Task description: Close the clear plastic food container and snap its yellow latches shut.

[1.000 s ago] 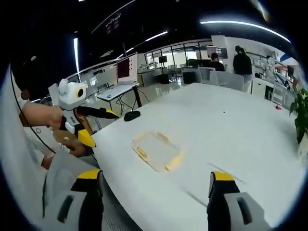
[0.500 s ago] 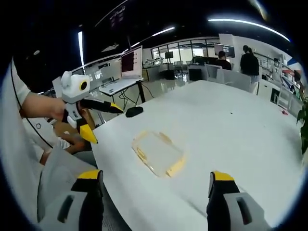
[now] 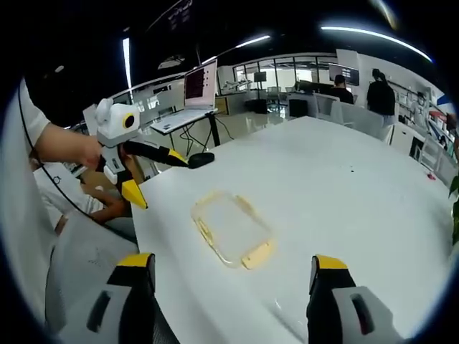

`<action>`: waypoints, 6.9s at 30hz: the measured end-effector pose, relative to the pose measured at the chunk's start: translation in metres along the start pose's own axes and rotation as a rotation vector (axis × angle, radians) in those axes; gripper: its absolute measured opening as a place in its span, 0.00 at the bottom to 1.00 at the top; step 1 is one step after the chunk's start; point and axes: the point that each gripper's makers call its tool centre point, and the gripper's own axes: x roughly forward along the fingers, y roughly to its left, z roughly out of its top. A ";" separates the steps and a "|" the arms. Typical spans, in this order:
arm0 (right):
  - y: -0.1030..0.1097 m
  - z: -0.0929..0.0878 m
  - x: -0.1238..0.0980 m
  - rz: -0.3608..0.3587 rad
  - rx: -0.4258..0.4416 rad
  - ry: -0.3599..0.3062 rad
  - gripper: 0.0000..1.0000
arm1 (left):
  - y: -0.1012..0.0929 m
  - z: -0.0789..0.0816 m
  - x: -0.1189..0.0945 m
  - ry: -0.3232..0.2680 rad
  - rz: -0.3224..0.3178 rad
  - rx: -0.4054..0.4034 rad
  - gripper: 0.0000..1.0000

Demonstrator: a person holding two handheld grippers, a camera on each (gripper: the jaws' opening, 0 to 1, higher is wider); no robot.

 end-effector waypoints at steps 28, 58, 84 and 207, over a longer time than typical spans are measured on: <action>-0.021 -0.003 0.041 0.058 -0.214 0.118 0.79 | 0.039 -0.013 0.024 0.163 -0.134 0.323 0.76; -0.036 -0.034 0.078 0.151 -0.449 0.296 0.56 | 0.064 -0.055 0.047 0.372 -0.242 0.514 0.63; -0.040 -0.050 0.099 0.218 -0.517 0.367 0.43 | 0.064 -0.072 0.065 0.448 -0.347 0.572 0.53; -0.081 -0.034 -0.067 0.254 -0.577 0.389 0.36 | -0.048 0.061 0.077 0.485 -0.321 0.711 0.35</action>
